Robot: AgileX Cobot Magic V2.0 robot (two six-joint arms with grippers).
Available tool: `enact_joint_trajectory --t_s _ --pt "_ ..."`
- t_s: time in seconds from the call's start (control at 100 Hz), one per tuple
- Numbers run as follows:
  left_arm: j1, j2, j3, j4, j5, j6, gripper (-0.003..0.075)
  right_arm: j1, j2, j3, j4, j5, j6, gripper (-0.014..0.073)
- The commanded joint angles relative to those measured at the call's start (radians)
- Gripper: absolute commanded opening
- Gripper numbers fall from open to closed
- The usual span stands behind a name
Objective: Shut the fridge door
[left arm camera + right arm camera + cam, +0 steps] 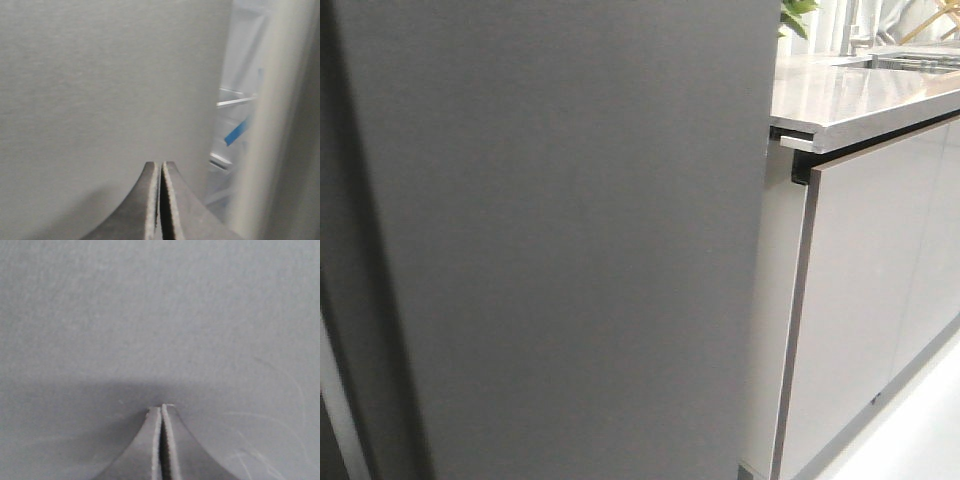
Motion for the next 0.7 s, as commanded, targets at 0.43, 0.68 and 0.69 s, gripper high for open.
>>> enact_joint_trajectory --t_s 0.43,0.68,0.69 --pt "-0.003 0.019 0.028 -0.002 -0.077 -0.003 -0.0021 -0.024 0.150 -0.125 0.004 -0.131 0.035 -0.0076" --pt "-0.003 0.019 0.028 -0.002 -0.077 -0.003 -0.0021 -0.073 0.088 -0.078 -0.085 -0.108 0.035 -0.0076" --pt "-0.003 0.019 0.028 -0.002 -0.077 -0.003 -0.0021 -0.076 0.079 -0.074 -0.089 -0.110 0.035 -0.0076"
